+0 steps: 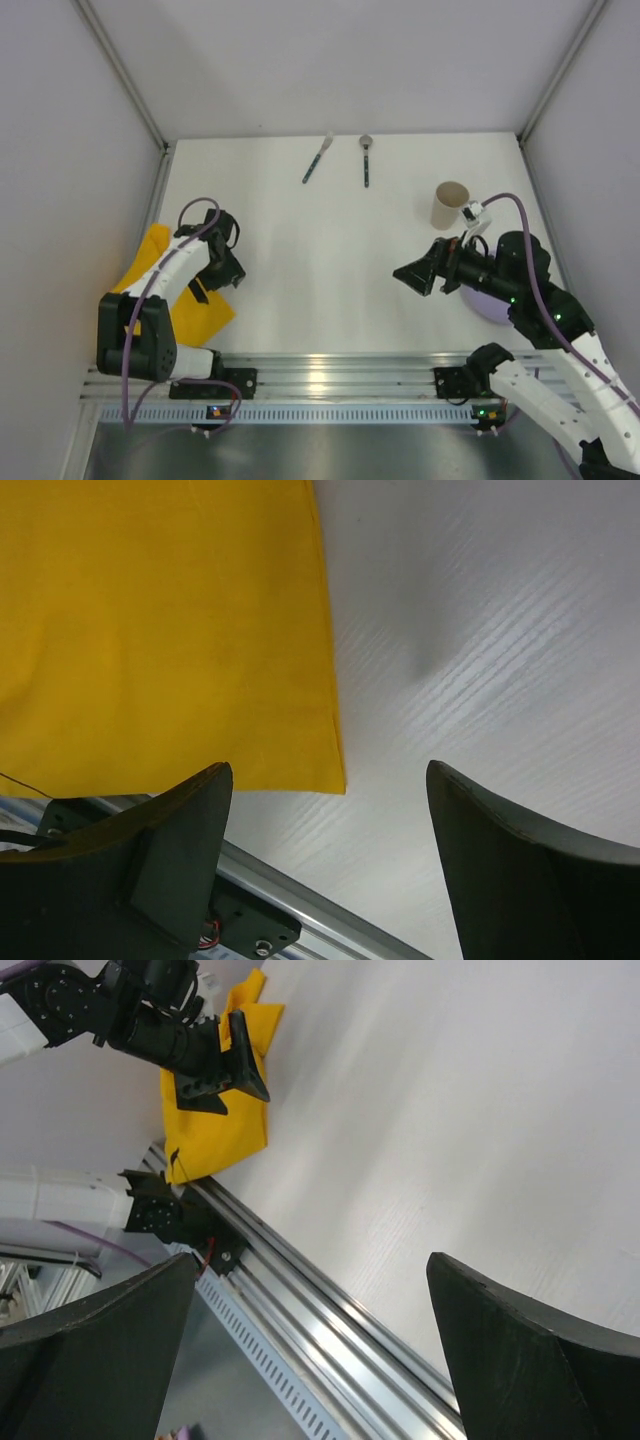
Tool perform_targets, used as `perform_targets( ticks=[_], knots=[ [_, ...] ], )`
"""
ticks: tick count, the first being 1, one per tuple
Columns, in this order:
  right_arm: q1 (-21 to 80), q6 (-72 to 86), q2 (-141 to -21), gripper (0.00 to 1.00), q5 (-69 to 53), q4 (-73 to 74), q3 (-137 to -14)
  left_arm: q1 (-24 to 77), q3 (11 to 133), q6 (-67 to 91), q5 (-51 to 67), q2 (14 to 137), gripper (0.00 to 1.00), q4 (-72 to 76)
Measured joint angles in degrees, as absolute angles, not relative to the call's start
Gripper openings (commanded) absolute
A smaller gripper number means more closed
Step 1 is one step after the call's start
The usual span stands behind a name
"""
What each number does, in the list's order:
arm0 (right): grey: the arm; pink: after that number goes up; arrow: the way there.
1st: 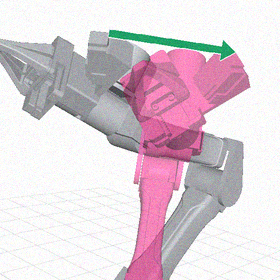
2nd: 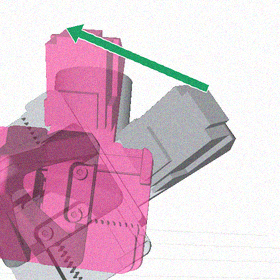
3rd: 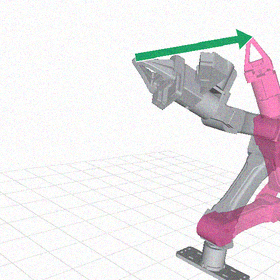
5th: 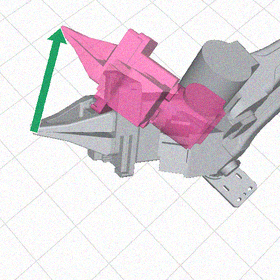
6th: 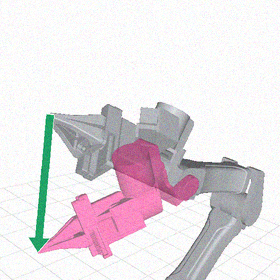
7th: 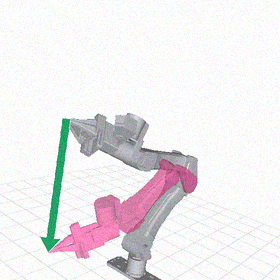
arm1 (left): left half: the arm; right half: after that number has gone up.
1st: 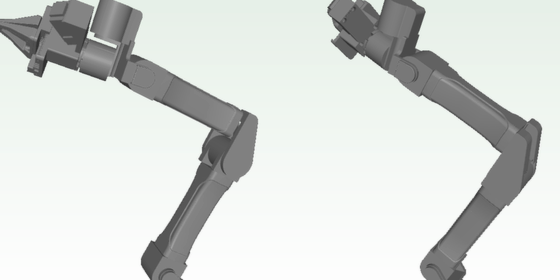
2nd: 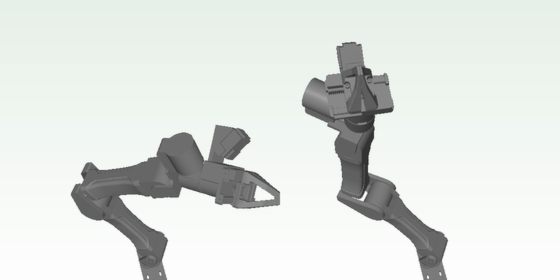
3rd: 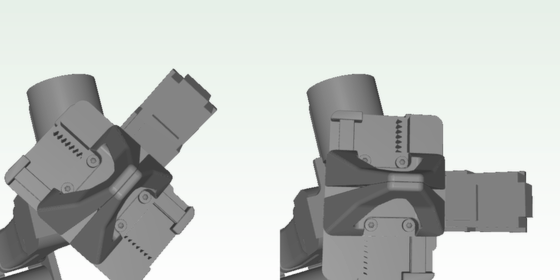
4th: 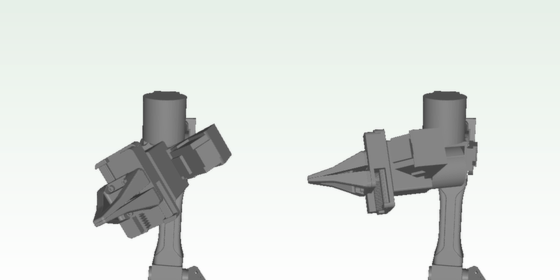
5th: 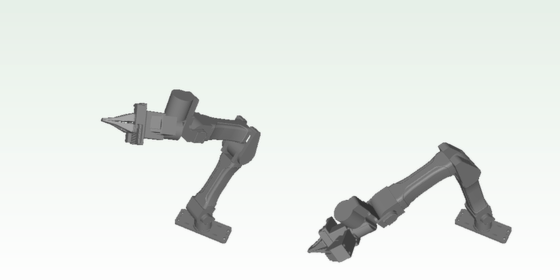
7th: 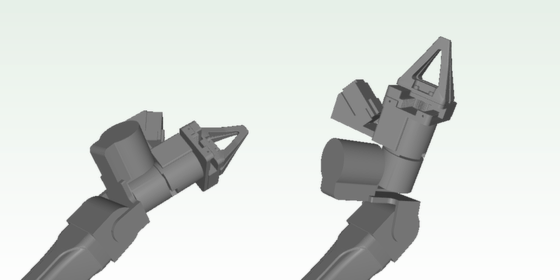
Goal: Set the dinner table for one person
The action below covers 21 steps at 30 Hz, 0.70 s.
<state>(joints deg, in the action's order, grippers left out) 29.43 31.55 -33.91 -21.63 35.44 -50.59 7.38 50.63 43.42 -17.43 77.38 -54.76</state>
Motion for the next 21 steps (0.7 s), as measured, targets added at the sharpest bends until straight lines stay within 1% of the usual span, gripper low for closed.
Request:
perform_targets(
  ticks=[6,13,16,17,19,20,21],
  knots=[
    [29.5,30.0,-36.3,1.0,-20.6,35.8,-50.9,7.4,48.4,45.0,-16.9,84.0,0.76,-51.1],
    [29.5,27.9,-40.3,1.0,-20.5,36.5,-52.6,7.4,47.8,45.3,-15.5,87.1,0.65,-48.4],
    [29.5,26.8,-41.9,1.0,-20.4,36.5,-53.1,7.2,47.5,45.4,-14.6,87.3,0.53,-47.6],
    [29.5,26.5,-42.3,1.0,-20.4,36.7,-53.2,6.9,47.2,45.4,-14.0,87.3,0.43,-46.9],
    [29.5,26.0,-42.9,1.0,-20.3,36.9,-53.4,6.3,46.6,45.6,-12.3,87.3,0.35,-45.4],
    [29.5,25.7,-43.1,1.0,-20.2,36.9,-53.4,6.0,46.5,45.8,-11.4,87.3,0.28,-44.8],
    [29.5,25.5,-43.2,1.0,-20.1,37.0,-53.4,5.8,46.4,46.1,-10.7,87.3,0.19,-44.3]
  ],
)
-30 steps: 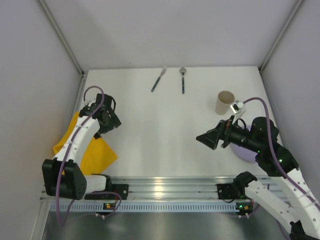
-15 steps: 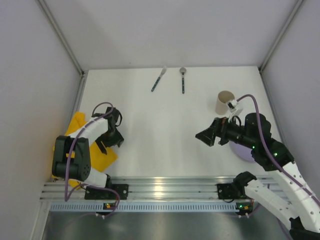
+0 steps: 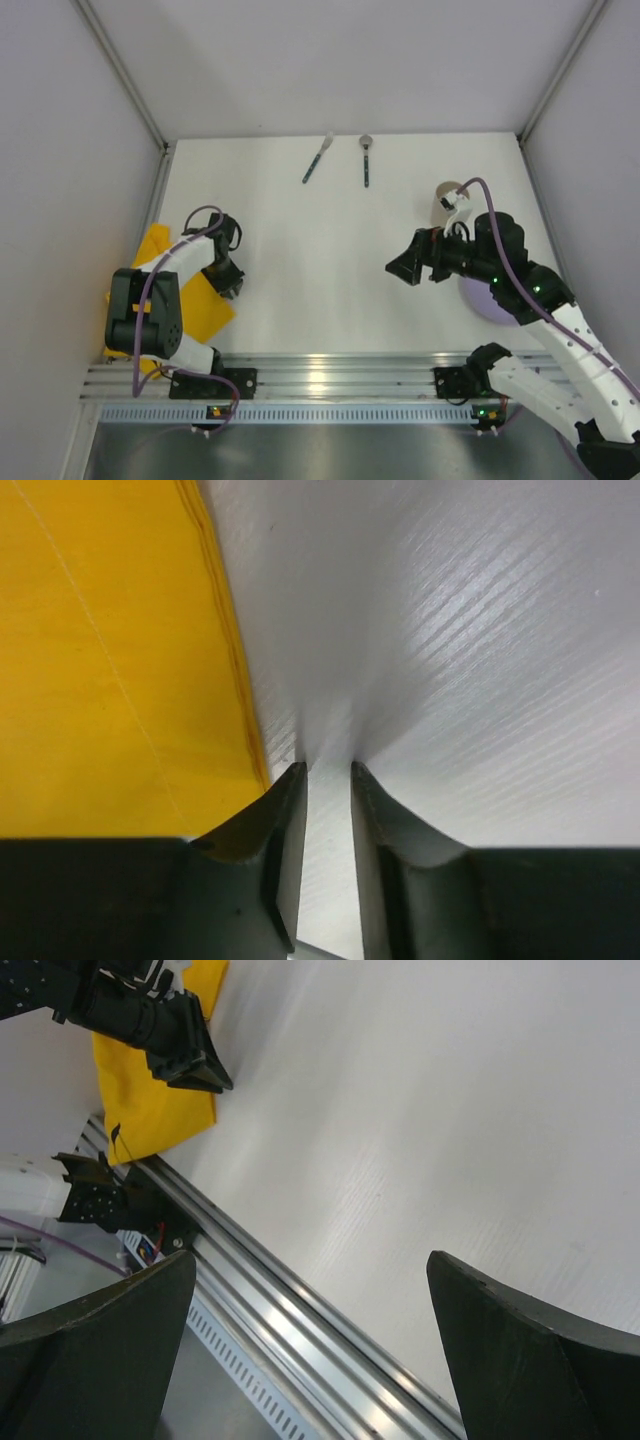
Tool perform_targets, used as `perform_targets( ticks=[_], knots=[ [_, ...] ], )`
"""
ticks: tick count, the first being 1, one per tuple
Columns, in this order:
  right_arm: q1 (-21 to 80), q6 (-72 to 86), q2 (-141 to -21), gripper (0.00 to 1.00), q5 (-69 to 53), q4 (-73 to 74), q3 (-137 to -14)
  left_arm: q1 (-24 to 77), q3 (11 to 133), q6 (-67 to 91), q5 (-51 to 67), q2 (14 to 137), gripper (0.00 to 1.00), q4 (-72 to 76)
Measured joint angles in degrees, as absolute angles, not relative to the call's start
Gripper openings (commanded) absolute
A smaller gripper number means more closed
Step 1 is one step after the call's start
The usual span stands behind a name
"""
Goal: Set the dinner table for one person
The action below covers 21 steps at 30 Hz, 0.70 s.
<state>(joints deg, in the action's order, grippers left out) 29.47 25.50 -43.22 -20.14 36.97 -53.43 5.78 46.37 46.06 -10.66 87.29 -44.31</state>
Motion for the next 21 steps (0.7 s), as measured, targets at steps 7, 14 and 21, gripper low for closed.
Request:
perform_targets(
  ticks=[7,14,21],
  knots=[
    [29.5,24.6,-44.1,1.0,-19.5,37.0,-53.4,5.5,46.5,48.0,-9.2,87.7,0.13,-43.3],
    [29.5,24.4,-43.8,1.0,-18.5,37.4,-53.4,5.3,47.9,49.5,-16.1,86.7,0.45,-46.6],
    [29.5,24.1,-43.6,1.0,-18.4,37.4,-53.4,4.3,47.9,49.7,-25.0,84.6,0.46,-49.8]
  ],
)
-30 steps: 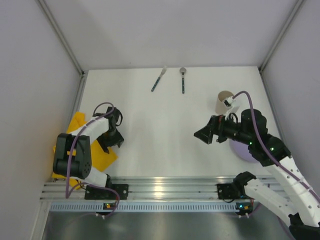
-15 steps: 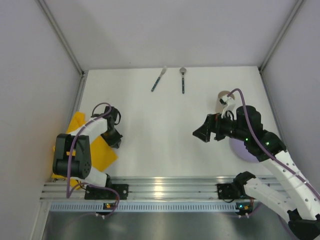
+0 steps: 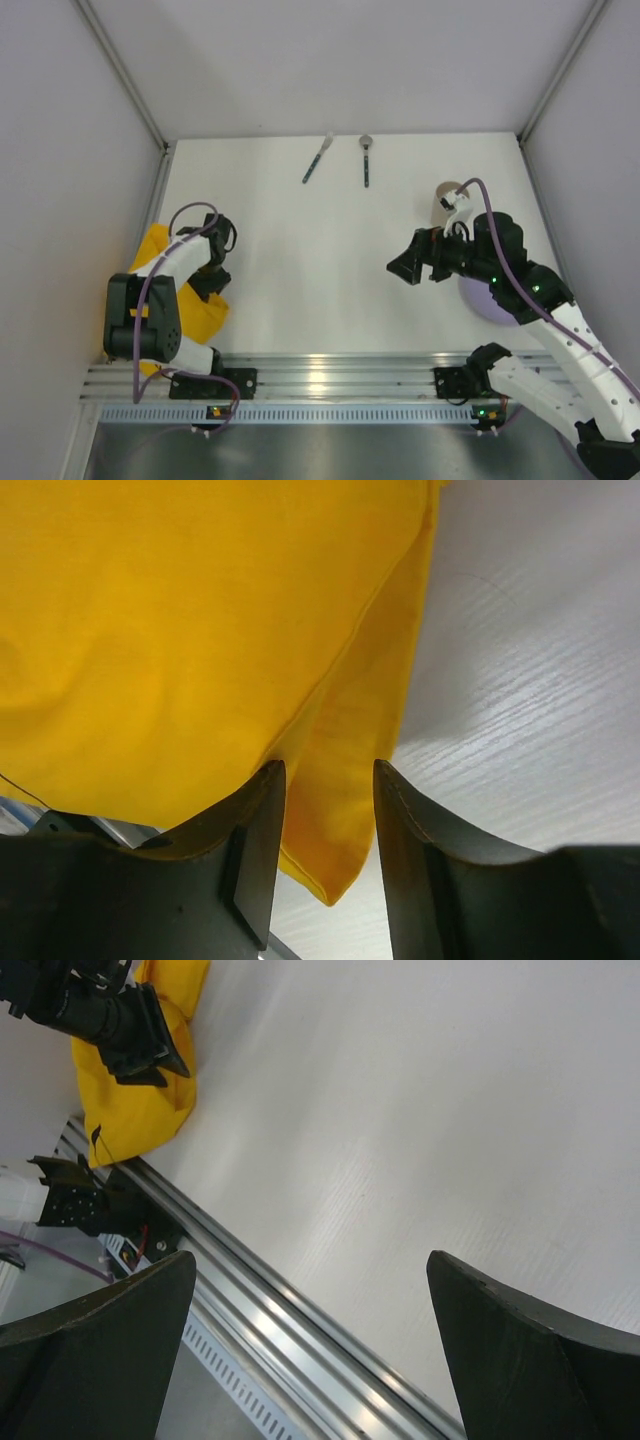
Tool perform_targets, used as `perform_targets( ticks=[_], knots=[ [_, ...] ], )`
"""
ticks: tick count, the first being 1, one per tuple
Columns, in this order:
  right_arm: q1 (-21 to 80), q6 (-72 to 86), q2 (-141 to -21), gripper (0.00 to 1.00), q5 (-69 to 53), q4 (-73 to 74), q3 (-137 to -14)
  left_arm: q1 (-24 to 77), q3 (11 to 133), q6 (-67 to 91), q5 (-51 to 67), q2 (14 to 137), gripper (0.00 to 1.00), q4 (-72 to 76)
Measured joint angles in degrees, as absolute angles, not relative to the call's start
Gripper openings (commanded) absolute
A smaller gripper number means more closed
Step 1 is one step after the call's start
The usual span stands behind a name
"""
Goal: Set the dinner table for one person
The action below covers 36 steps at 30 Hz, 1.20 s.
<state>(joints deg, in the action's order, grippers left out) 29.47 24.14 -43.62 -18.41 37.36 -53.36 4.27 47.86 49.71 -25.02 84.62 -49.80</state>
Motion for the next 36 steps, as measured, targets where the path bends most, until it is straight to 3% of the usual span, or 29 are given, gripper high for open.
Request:
perform_targets(
  ticks=[9,12,13,14,24,36],
  knots=[
    [29.5,23.1,-43.6,1.0,-17.6,38.1,-53.4,1.3,45.6,51.1,-25.1,85.8,0.43,-49.7],
    [29.5,22.9,-43.5,0.99,-17.2,39.0,-53.4,1.2,46.0,51.1,-24.6,86.8,0.27,-49.4],
    [29.5,22.8,-43.5,1.0,-17.0,39.2,-53.4,1.2,46.3,51.0,-24.4,87.4,0.1,-49.2],
    [29.5,22.7,-43.5,1.0,-16.9,39.4,-53.4,1.2,46.5,50.9,-24.0,87.9,0.01,-48.5],
    [29.5,22.2,-43.5,1.0,-13.9,41.4,-53.4,4.6,49.8,47.1,-23.9,91.1,0.0,-49.5],
    [29.5,18.6,-40.0,1.0,-1.6,47.4,-53.4,34.2,79.1,49.1,-21.9,108.4,0.0,-51.6]
  ],
)
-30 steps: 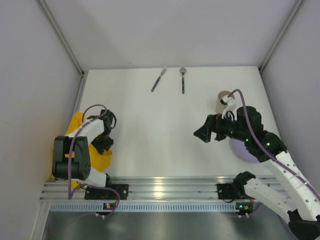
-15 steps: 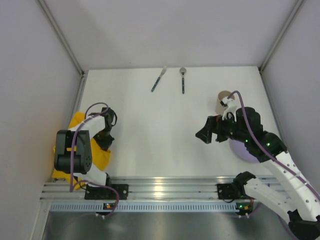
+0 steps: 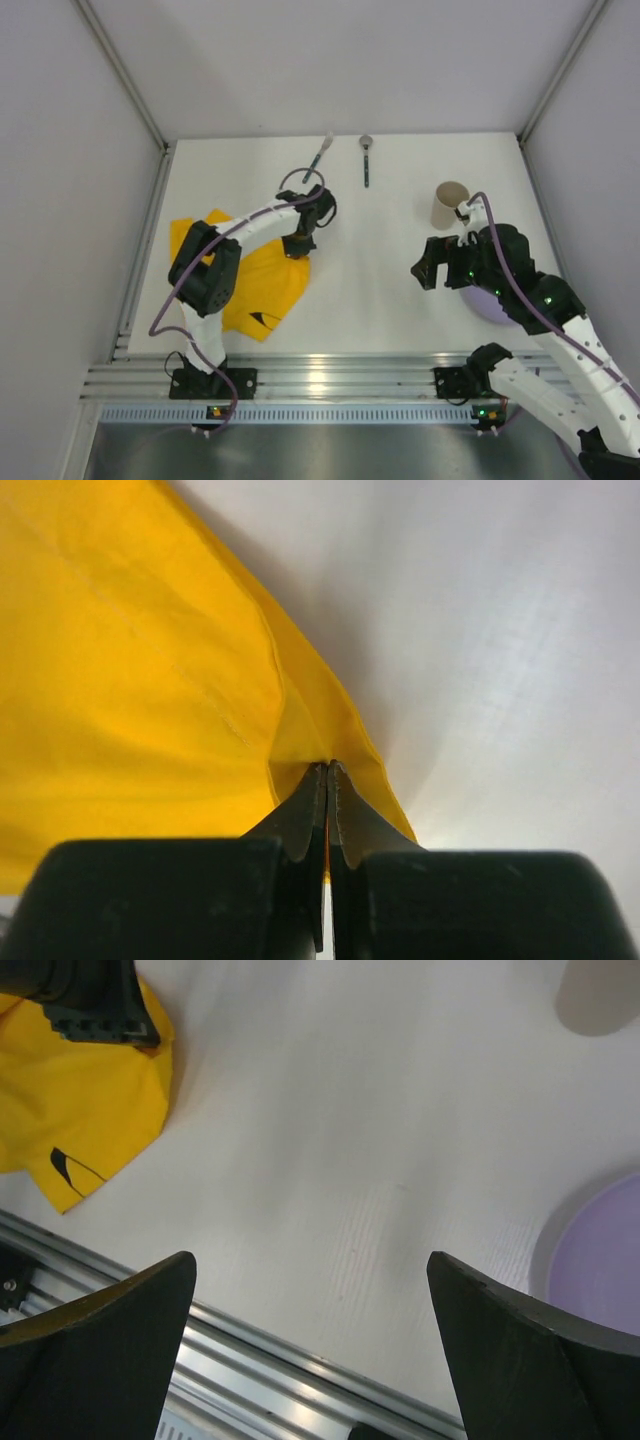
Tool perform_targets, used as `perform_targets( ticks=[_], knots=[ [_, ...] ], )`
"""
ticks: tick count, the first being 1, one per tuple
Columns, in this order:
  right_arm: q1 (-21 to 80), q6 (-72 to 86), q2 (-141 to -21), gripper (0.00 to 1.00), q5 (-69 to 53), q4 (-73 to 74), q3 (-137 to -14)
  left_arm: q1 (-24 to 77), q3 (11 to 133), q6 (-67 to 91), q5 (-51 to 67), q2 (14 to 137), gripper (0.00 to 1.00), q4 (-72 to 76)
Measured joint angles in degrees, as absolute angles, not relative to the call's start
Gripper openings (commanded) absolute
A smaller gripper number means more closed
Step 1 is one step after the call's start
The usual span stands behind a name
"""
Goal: Set the dinner table for one person
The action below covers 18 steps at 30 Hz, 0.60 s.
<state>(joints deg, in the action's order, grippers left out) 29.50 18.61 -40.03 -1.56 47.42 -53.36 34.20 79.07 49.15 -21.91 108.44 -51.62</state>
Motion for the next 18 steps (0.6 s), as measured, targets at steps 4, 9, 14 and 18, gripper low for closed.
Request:
perform_targets(
  ticks=[4,9,14,18],
  knots=[
    [29.5,18.7,-38.8,1.0,0.6,48.8,-53.4,43.6,90.3,48.8,-19.6,118.1,0.0,-52.5],
    [29.5,19.8,-39.8,1.0,2.4,51.5,-55.1,53.9,104.0,45.9,-15.7,127.8,0.39,-54.3],
    [29.5,20.6,-40.8,1.0,2.9,52.2,-55.4,58.4,112.0,43.7,-11.7,129.4,0.98,-55.7],
    [29.5,20.9,-43.4,1.0,2.9,51.9,-56.8,56.1,112.4,43.8,-10.9,125.3,0.98,-56.4]
  ],
)
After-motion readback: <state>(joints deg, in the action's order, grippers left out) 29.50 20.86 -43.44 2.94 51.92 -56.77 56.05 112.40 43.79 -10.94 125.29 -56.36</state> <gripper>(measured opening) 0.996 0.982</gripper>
